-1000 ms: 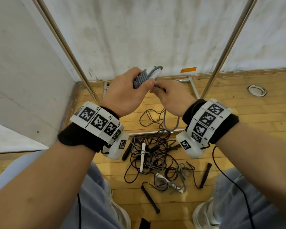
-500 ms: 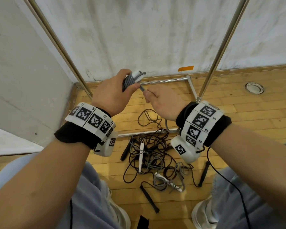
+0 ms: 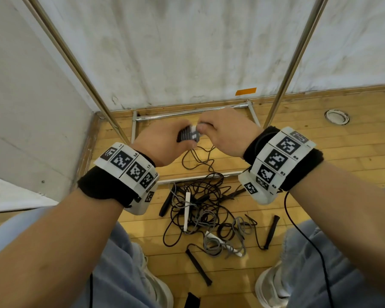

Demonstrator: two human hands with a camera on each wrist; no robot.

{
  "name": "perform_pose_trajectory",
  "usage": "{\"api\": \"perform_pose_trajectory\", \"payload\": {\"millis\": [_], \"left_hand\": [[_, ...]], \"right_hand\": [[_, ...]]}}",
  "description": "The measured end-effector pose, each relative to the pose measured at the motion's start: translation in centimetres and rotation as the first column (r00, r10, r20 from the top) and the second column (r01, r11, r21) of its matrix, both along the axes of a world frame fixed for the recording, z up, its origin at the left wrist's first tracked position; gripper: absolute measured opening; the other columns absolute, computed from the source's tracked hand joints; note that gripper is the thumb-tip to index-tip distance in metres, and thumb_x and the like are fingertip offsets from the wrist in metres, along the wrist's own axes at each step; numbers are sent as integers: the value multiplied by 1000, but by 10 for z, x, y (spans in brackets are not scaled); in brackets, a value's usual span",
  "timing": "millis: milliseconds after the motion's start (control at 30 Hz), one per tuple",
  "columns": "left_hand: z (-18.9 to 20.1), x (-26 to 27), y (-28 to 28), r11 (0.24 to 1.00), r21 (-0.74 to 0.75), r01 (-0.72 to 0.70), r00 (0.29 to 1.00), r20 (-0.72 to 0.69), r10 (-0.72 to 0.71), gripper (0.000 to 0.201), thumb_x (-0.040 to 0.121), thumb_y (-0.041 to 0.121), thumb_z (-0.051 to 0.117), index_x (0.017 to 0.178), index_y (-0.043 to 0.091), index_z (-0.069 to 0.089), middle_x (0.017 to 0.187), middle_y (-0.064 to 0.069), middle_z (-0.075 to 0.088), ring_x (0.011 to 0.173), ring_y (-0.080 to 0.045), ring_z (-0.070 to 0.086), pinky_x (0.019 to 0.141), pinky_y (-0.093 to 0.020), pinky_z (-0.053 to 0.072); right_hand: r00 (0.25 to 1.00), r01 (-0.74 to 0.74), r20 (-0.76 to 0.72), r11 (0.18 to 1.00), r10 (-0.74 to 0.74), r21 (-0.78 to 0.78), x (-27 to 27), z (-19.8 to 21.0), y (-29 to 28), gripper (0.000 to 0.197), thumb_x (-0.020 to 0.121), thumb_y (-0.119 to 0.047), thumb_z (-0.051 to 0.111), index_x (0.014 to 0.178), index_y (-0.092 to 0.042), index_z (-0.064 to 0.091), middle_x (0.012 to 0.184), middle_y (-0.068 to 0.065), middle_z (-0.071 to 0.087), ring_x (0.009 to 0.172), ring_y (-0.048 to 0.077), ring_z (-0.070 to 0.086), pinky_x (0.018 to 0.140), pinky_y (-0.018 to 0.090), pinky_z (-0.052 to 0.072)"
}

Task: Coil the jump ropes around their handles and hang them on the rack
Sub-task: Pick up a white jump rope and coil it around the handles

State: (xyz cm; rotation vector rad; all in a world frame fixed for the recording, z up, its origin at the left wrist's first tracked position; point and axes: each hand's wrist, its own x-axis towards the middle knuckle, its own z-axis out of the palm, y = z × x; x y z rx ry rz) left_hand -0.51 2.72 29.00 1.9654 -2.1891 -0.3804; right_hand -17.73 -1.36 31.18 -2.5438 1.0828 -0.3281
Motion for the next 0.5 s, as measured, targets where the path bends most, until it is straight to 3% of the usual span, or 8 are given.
{"api": "perform_pose_trajectory", "payload": {"millis": [100, 200, 267, 367, 433, 500], "left_hand": [[1, -4, 3, 999, 28, 38, 999, 34, -39, 31, 90, 50, 53, 116, 34, 52, 88, 10, 60, 82, -17, 58, 69, -34, 48], [5, -8, 8, 998, -25, 62, 998, -2, -62, 40, 84, 63, 50, 116, 41, 51, 83, 16, 57, 79, -13, 59, 69, -34, 50], [8, -9, 9, 996, -81, 48, 998, -39, -52, 45, 78, 72, 47, 113, 45, 54, 79, 17, 59, 75, -11, 57, 65, -31, 48], [12, -9, 11, 991, -136, 17, 994, -105, -31, 37, 83, 66, 49, 112, 45, 58, 72, 17, 58, 75, -11, 59, 65, -30, 46], [15, -10, 13, 990, -137, -23, 973, -232, -10, 31, 82, 63, 51, 101, 41, 62, 67, 16, 58, 69, -8, 57, 63, -31, 45], [22, -13, 16, 993, -107, -45, 894, -449, -8, 22, 82, 58, 56, 92, 40, 64, 65, 16, 59, 63, -7, 57, 61, -31, 46]], "right_hand": [[999, 12, 34, 1000, -12, -22, 2, -5, 1, 21, 97, -30, 44, 80, -22, 53, 65, -14, 46, 60, 3, 42, 52, 21, 27], [979, 68, 189, 997, -73, 29, 5, -4, 0, 21, 94, -32, 51, 76, -23, 56, 64, -13, 48, 60, 3, 44, 55, 19, 30], [944, 116, 298, 988, -141, 102, 6, -2, -1, 21, 90, -31, 57, 72, -23, 59, 62, -13, 49, 59, 1, 46, 53, 13, 29], [869, 138, 422, 946, -258, 295, 5, 1, -6, 22, 83, -36, 66, 65, -24, 64, 55, -12, 57, 49, -4, 50, 46, 5, 33], [815, 97, 482, 895, -322, 435, 0, 6, -11, 22, 79, -39, 71, 64, -24, 67, 50, -12, 57, 43, 0, 48, 44, 12, 39], [738, -36, 565, 814, -369, 579, -4, 9, -16, 22, 77, -37, 73, 63, -21, 68, 55, -3, 55, 43, 8, 45, 45, 19, 43]]}}
